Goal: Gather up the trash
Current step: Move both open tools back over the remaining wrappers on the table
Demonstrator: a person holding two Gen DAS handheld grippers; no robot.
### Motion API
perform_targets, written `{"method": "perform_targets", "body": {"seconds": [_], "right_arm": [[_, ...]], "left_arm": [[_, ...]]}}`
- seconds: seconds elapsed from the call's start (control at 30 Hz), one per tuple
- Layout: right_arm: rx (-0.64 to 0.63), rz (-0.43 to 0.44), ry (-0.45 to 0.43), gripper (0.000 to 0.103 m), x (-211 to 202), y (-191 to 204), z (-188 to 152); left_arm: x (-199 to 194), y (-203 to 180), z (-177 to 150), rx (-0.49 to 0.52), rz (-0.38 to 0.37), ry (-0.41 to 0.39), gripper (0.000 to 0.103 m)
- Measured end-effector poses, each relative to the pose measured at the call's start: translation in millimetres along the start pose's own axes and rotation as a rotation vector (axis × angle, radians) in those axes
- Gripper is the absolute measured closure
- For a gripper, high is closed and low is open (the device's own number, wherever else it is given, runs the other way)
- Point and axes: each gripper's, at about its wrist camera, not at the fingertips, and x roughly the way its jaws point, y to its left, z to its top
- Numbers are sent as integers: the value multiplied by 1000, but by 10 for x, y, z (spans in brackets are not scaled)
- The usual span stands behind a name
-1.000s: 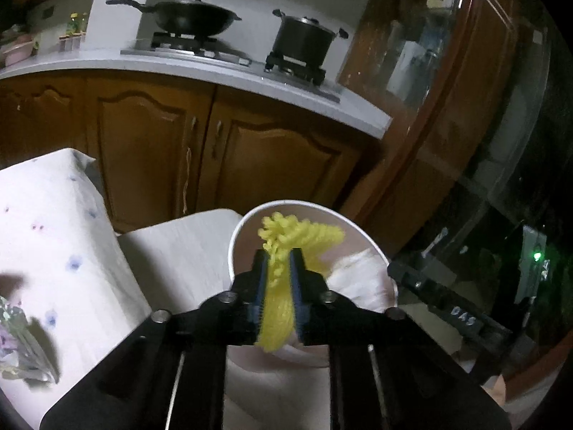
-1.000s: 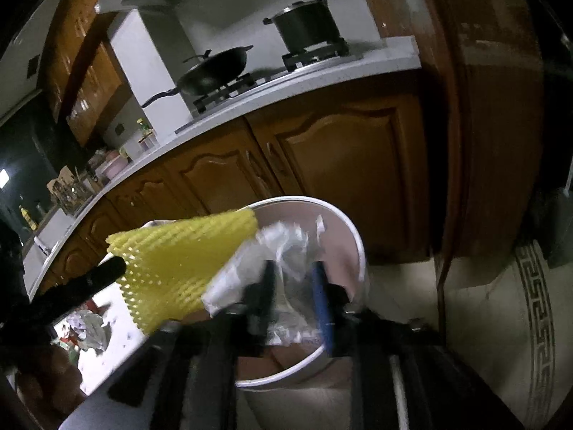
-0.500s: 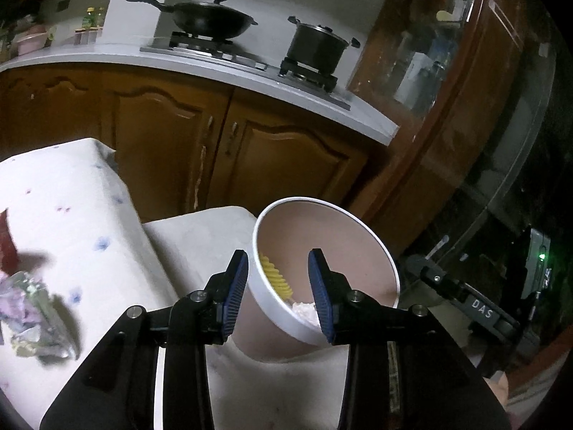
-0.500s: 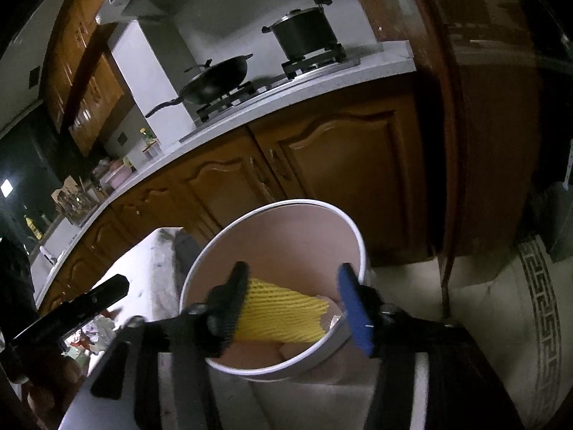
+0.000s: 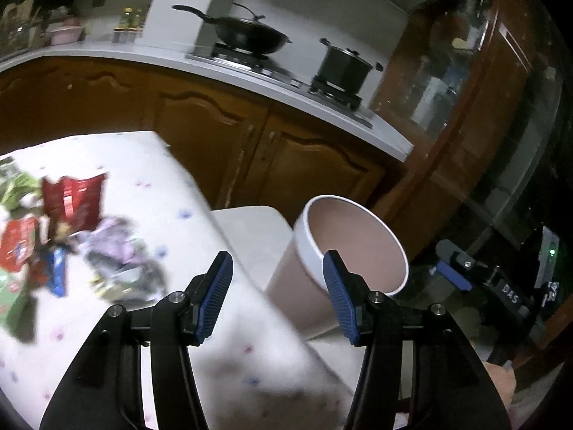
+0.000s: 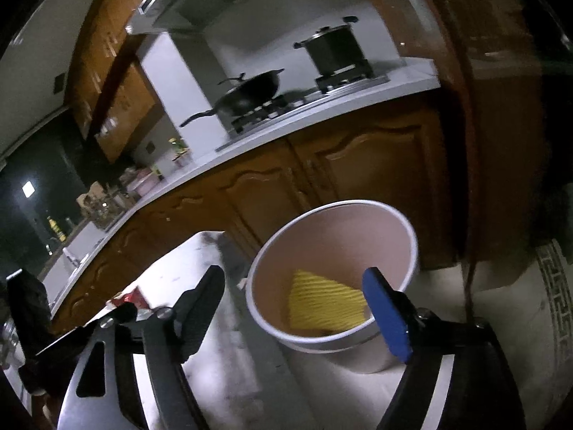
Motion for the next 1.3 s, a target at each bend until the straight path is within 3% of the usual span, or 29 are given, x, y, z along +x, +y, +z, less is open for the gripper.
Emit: {"method": "perform_targets", "body": {"seconds": [0.13, 0.63, 0.8, 1.3], "right_arm": [[-7, 41, 9, 15, -38, 189, -102], [-64, 146, 87, 15, 34, 833, -518], [-86, 171, 113, 13, 97, 1059, -679], [-168, 247, 197, 12, 281, 1573, -1021]], "left_arm": [[-211, 151, -83, -10, 29, -18, 50], [-1042, 891, -422, -102, 155, -98, 49], [-1298, 1076, -520, -108, 223, -134, 36], [-1612, 1681, -672, -209, 313, -129, 34]]}}
